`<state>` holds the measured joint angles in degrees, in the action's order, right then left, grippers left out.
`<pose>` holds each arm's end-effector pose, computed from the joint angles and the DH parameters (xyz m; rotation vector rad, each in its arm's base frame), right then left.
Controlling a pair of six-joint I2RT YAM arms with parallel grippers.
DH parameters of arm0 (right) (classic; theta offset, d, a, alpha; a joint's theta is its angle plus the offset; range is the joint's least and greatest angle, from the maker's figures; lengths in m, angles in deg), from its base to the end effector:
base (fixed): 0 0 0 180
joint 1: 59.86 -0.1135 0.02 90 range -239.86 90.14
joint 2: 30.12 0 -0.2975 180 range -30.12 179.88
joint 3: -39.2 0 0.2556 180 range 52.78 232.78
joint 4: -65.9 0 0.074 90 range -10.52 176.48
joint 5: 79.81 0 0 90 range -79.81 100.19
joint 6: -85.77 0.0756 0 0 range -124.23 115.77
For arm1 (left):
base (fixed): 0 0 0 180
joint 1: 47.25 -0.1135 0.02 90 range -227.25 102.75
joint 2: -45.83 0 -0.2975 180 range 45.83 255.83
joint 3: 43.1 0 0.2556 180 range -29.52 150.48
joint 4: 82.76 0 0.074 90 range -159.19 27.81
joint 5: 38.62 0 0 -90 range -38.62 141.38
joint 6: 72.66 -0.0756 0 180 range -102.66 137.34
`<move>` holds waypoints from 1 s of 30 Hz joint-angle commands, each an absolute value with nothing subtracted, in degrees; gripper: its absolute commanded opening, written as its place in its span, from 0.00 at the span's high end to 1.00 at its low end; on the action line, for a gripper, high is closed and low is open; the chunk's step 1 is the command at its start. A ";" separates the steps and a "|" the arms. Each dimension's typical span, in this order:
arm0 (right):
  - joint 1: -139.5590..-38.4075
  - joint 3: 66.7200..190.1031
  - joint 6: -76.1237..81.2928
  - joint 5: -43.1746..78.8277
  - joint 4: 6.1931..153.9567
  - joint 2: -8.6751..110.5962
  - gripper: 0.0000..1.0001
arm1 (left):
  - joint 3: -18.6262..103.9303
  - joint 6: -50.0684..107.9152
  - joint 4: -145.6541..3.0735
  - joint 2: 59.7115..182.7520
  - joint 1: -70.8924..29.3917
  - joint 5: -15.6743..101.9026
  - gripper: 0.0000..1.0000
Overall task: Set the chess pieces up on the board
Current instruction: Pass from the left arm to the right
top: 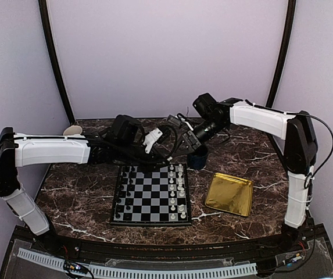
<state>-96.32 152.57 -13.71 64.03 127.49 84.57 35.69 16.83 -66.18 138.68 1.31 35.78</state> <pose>0.3287 0.3188 0.2723 -1.2883 2.2364 1.4089 0.2555 -0.3201 0.2737 1.0588 1.9103 -0.7777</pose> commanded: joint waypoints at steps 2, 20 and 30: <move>-96.95 154.38 -11.79 68.46 126.65 84.99 0.64 | 34.69 17.73 -68.19 136.12 1.53 36.14 0.84; -98.42 154.67 -10.47 68.71 126.33 87.15 0.72 | 33.06 18.40 -69.89 135.21 1.53 36.65 0.83; -98.53 154.47 -10.03 69.06 125.89 87.85 0.84 | 32.76 18.66 -70.33 135.25 1.53 36.25 0.83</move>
